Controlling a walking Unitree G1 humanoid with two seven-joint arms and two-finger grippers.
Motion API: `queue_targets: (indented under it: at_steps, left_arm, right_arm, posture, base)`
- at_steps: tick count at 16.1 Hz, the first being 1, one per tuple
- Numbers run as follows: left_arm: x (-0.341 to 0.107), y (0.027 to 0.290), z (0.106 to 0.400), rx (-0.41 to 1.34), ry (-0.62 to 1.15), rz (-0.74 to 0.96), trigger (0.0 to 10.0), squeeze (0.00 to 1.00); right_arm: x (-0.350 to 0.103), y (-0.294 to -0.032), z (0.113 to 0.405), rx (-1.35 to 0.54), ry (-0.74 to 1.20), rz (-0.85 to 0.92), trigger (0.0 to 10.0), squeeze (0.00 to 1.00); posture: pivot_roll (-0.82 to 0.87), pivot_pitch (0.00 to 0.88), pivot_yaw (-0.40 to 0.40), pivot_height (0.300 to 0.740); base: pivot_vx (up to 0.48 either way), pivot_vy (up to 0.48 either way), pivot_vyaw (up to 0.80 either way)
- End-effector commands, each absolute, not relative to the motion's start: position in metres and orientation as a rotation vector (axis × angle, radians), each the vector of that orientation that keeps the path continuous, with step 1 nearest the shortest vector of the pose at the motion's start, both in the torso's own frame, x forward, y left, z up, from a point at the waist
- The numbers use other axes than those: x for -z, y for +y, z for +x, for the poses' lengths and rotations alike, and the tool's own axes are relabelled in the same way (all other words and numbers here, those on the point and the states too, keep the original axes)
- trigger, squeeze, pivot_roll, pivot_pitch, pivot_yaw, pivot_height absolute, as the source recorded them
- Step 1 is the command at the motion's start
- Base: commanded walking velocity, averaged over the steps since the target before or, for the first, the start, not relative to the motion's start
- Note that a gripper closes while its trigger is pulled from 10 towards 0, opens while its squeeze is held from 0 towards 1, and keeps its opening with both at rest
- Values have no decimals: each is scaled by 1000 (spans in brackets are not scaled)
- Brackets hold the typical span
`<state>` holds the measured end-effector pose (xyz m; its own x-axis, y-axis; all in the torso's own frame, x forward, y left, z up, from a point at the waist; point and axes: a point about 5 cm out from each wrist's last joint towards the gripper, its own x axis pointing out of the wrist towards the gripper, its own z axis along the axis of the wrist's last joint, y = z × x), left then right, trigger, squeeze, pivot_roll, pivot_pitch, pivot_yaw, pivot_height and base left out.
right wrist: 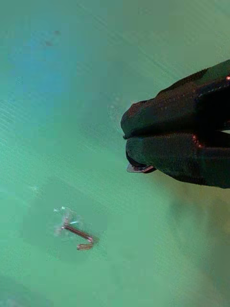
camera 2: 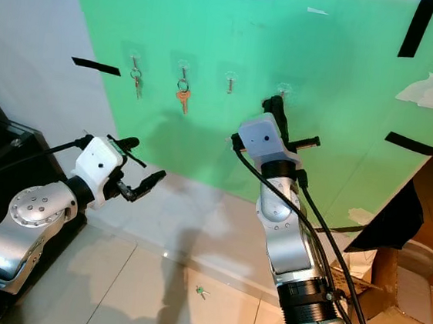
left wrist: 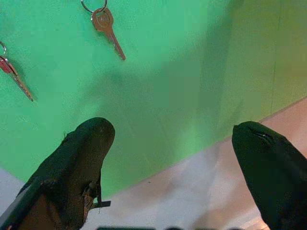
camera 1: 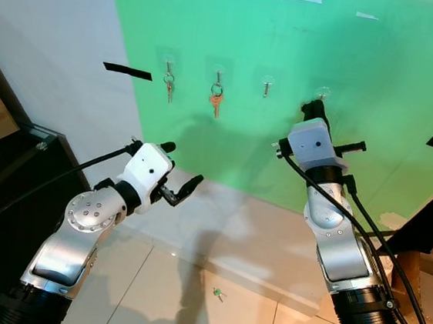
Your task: Hang keys on a hook
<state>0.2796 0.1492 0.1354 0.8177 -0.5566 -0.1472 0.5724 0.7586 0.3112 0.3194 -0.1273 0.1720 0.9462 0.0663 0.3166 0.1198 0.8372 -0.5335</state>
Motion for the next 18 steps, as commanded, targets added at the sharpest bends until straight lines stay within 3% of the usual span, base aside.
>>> queue_targets:
  at_steps: [1, 5, 10, 12, 14, 16, 18]
  left_arm:
    - [-140, 147, 279, 622, 35, 373, 10000, 184]
    - [-139, 146, 279, 624, 37, 372, 10000, 180]
    - [-139, 147, 279, 622, 38, 374, 10000, 180]
    - [-140, 147, 280, 616, 30, 381, 10000, 180]
    - [-142, 148, 280, 613, 24, 377, 10000, 180]
    - [-151, 153, 280, 644, 2, 331, 10000, 180]
    - [-161, 150, 276, 722, -31, 285, 10000, 169]
  right_arm:
    - [-171, -130, 322, 43, -319, -593, 10000, 0]
    - [-161, -135, 325, 54, -226, -506, 10000, 0]
    - [-148, -141, 325, 51, -115, -169, 10000, 0]
    - [-156, -134, 319, -91, -145, 181, 10000, 0]
    - [-161, -134, 313, -222, -122, 400, 10000, 0]
    - [-179, -130, 290, -612, -111, 653, 10000, 0]
    - [-198, -132, 278, -782, -171, 802, 10000, 0]
  posture:
    - [-58, 0, 47, 740]
    - [-57, 0, 46, 740]
    - [-57, 0, 46, 740]
    - [-56, 0, 46, 740]
    - [-60, 0, 48, 740]
    - [-63, 0, 49, 740]
    - [-65, 0, 48, 740]
  base:
    - [0, 0, 0]
    - [0, 0, 0]
    - [0, 0, 0]
    - [0, 0, 0]
    - [0, 0, 0]
    - [0, 0, 0]
    - [0, 0, 0]
